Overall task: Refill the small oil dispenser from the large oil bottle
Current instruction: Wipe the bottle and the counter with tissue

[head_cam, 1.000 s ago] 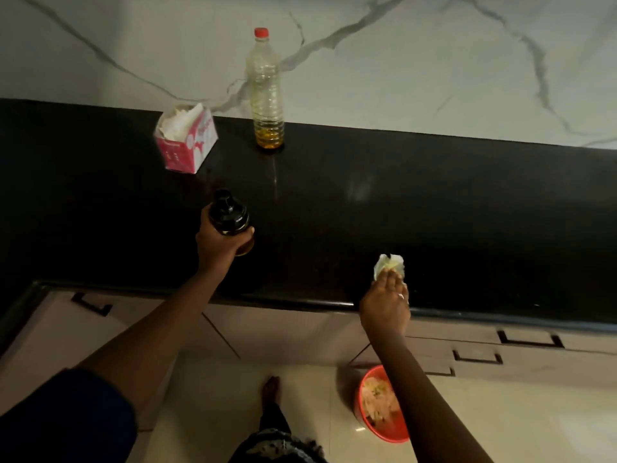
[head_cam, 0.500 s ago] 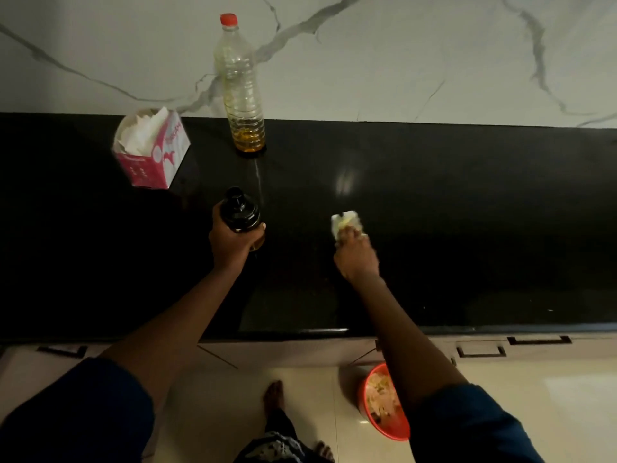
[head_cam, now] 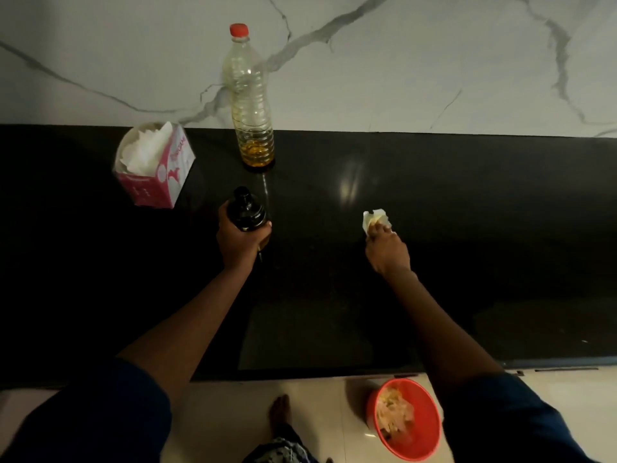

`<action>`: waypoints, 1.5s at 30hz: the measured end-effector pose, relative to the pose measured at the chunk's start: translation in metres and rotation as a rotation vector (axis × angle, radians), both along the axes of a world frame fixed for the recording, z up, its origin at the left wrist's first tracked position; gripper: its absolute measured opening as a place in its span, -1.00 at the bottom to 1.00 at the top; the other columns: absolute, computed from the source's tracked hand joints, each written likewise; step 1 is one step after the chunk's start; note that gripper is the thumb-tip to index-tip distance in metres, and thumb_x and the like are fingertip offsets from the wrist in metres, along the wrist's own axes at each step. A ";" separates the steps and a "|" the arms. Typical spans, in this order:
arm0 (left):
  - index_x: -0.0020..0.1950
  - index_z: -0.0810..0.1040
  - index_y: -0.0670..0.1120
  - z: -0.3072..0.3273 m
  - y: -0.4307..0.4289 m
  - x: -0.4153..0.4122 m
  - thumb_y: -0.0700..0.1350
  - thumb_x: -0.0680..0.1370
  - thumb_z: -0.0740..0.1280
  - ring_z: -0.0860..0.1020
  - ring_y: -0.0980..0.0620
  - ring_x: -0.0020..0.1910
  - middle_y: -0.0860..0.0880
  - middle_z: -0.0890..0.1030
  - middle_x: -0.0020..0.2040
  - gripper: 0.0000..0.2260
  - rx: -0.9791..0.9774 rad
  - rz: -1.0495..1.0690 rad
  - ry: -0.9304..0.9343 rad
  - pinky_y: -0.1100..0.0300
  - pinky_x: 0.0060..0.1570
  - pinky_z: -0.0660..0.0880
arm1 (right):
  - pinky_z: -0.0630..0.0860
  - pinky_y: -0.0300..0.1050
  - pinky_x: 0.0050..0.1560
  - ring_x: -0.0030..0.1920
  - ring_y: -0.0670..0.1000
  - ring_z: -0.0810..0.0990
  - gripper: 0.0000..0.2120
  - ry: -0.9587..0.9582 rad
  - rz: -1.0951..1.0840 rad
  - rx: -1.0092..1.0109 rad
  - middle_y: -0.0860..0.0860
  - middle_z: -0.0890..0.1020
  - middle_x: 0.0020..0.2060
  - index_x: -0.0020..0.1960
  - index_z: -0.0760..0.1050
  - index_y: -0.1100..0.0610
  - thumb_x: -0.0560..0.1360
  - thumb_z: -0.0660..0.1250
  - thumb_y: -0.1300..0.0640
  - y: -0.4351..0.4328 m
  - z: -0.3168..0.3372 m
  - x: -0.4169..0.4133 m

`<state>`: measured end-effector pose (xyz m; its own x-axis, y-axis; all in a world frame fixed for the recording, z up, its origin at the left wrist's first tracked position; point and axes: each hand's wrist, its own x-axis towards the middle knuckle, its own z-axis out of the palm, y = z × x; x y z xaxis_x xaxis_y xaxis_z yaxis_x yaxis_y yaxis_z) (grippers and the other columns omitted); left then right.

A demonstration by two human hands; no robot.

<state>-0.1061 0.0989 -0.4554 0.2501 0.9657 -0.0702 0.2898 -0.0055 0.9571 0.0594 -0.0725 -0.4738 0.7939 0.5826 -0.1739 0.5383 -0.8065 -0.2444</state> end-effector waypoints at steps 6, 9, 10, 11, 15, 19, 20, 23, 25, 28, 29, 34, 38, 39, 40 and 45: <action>0.33 0.36 -0.07 0.001 0.006 0.011 -0.25 0.31 0.50 0.49 -0.02 0.22 -0.07 0.53 0.24 -0.37 -0.017 -0.027 0.027 0.31 0.06 0.32 | 0.32 -0.01 0.32 0.34 0.14 0.36 -0.56 0.086 0.181 0.131 0.14 0.38 0.36 0.42 0.27 0.14 0.55 0.14 0.20 0.078 -0.004 -0.057; 0.36 0.34 -0.07 -0.003 0.006 0.012 -0.23 0.32 0.51 0.46 -0.05 0.27 -0.09 0.50 0.28 -0.35 -0.026 -0.041 0.035 0.24 0.14 0.32 | 0.33 -0.04 0.35 0.35 0.07 0.37 -0.56 0.119 0.350 0.156 0.08 0.39 0.36 0.42 0.28 0.07 0.54 0.17 0.16 0.071 -0.009 -0.094; 0.37 0.32 -0.08 -0.005 0.006 0.011 -0.22 0.33 0.51 0.44 -0.06 0.29 -0.09 0.48 0.30 -0.33 -0.017 -0.058 0.029 0.23 0.16 0.31 | 0.33 -0.04 0.36 0.37 0.06 0.35 -0.56 0.125 0.421 0.146 0.06 0.37 0.38 0.43 0.27 0.05 0.55 0.17 0.13 0.061 -0.011 -0.101; 0.39 0.30 -0.08 -0.006 0.005 0.009 -0.22 0.33 0.51 0.42 -0.06 0.31 -0.09 0.46 0.32 -0.31 -0.009 -0.075 0.024 0.22 0.19 0.30 | 0.31 -0.03 0.38 0.40 0.05 0.31 -0.55 0.130 0.499 0.129 0.05 0.34 0.41 0.44 0.25 0.02 0.56 0.17 0.10 0.050 -0.013 -0.104; 0.47 0.14 -0.05 -0.001 -0.008 0.002 -0.19 0.30 0.54 0.32 -0.04 0.39 -0.08 0.32 0.42 -0.14 -0.061 -0.068 -0.089 0.23 0.22 0.26 | 0.36 -0.09 0.32 0.35 -0.01 0.39 -0.61 0.119 0.636 0.125 0.00 0.40 0.39 0.40 0.34 -0.04 0.57 0.17 0.10 -0.007 -0.016 -0.097; 0.50 0.09 -0.04 0.008 -0.056 -0.005 -0.09 0.34 0.51 0.31 -0.06 0.40 -0.09 0.27 0.44 -0.15 -0.100 0.024 -0.135 0.10 0.32 0.32 | 0.52 -0.12 0.08 0.08 0.03 0.59 -0.62 0.012 0.509 0.212 0.06 0.56 0.20 0.35 0.40 0.03 0.54 0.20 0.21 -0.052 -0.016 -0.093; 0.50 0.12 -0.04 0.008 -0.080 -0.008 -0.08 0.39 0.48 0.30 -0.05 0.40 -0.09 0.26 0.45 -0.22 -0.078 0.012 -0.124 0.12 0.32 0.31 | 0.54 -0.11 0.08 0.09 0.04 0.60 -0.61 -0.007 0.498 0.270 0.07 0.57 0.20 0.33 0.43 0.05 0.53 0.22 0.27 -0.064 -0.017 -0.094; 0.48 0.18 -0.02 0.003 -0.165 -0.021 -0.06 0.50 0.36 0.26 0.01 0.42 -0.06 0.23 0.46 -0.39 -0.029 -0.081 -0.100 0.12 0.32 0.31 | 0.55 -0.15 0.12 0.08 0.09 0.64 -0.63 -0.022 0.452 0.553 0.15 0.63 0.10 0.16 0.57 0.20 0.41 0.27 0.43 -0.102 -0.021 -0.103; 0.48 0.20 -0.03 -0.006 -0.223 -0.030 -0.08 0.55 0.29 0.30 0.06 0.38 -0.02 0.29 0.44 -0.48 -0.134 -0.195 -0.107 0.19 0.27 0.33 | 0.49 -0.31 0.10 0.03 0.05 0.65 -0.67 -0.046 0.431 0.718 0.17 0.66 0.01 0.07 0.60 0.28 0.35 0.31 0.47 -0.133 -0.023 -0.114; 0.40 0.34 -0.09 -0.028 -0.296 -0.036 -0.15 0.58 0.24 0.44 0.08 0.26 -0.06 0.45 0.34 -0.61 -0.452 -0.321 -0.169 0.24 0.20 0.38 | 0.43 -0.38 0.05 -0.09 -0.01 0.63 -0.67 -0.083 0.368 0.779 0.16 0.69 -0.12 0.00 0.61 0.30 0.28 0.33 0.49 -0.191 -0.033 -0.133; 0.37 0.39 -0.11 -0.033 -0.312 -0.037 -0.18 0.58 0.23 0.48 0.07 0.21 -0.08 0.50 0.28 -0.65 -0.552 -0.317 -0.211 0.22 0.19 0.42 | 0.42 -0.40 0.04 -0.11 -0.02 0.62 -0.68 -0.095 0.332 0.789 0.17 0.69 -0.15 -0.01 0.61 0.30 0.27 0.32 0.49 -0.208 -0.037 -0.137; 0.07 0.53 -0.16 -0.072 -0.378 -0.030 -0.44 0.54 0.13 0.55 0.07 -0.18 -0.04 0.59 -0.16 -0.72 -0.869 -0.289 -0.191 0.37 -0.28 0.54 | 0.43 -0.40 -0.02 -0.20 0.04 0.65 -0.80 -0.083 0.128 0.729 0.17 0.67 -0.19 -0.14 0.64 0.31 0.27 0.34 0.42 -0.291 -0.087 -0.144; -0.12 0.55 -0.26 -0.141 -0.409 -0.021 -0.46 0.49 0.24 0.59 0.07 -0.32 -0.02 0.64 -0.36 -0.84 -0.951 -0.272 -0.043 0.35 -0.39 0.56 | 0.41 -0.29 -0.21 -0.33 0.06 0.62 -0.86 -0.022 0.000 0.609 0.14 0.65 -0.29 -0.24 0.63 0.27 0.22 0.37 0.37 -0.334 -0.143 -0.146; -0.17 0.55 -0.24 -0.158 -0.413 -0.019 -0.44 0.47 0.28 0.60 0.11 -0.40 0.00 0.63 -0.43 -0.86 -0.957 -0.274 -0.005 0.35 -0.42 0.54 | 0.42 -0.27 -0.27 -0.36 0.04 0.60 -0.89 0.001 -0.031 0.588 0.12 0.64 -0.33 -0.28 0.61 0.25 0.21 0.37 0.36 -0.342 -0.156 -0.145; -0.18 0.56 -0.24 -0.180 -0.419 -0.015 -0.42 0.45 0.33 0.58 0.15 -0.48 0.00 0.62 -0.46 -0.90 -0.950 -0.277 0.052 0.36 -0.46 0.52 | 0.44 -0.24 -0.33 -0.40 0.03 0.58 -0.92 0.029 -0.069 0.565 0.10 0.63 -0.38 -0.33 0.60 0.23 0.23 0.36 0.35 -0.350 -0.174 -0.143; -0.04 0.57 -0.34 -0.284 -0.445 0.007 -0.29 0.37 0.48 0.50 0.09 -0.49 -0.12 0.54 -0.33 -0.78 -0.915 -0.228 0.242 0.34 -0.55 0.50 | 0.39 -0.17 -0.39 -0.42 0.13 0.60 -0.90 0.297 -0.268 0.399 0.17 0.64 -0.42 -0.37 0.57 0.28 0.30 0.32 0.38 -0.374 -0.276 -0.126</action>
<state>-0.0994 -0.3463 -0.7390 0.3044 0.4423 -0.8436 0.5634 0.6305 0.5339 -0.0669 -0.4468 -0.7501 0.8738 0.4338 -0.2197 0.1892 -0.7195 -0.6682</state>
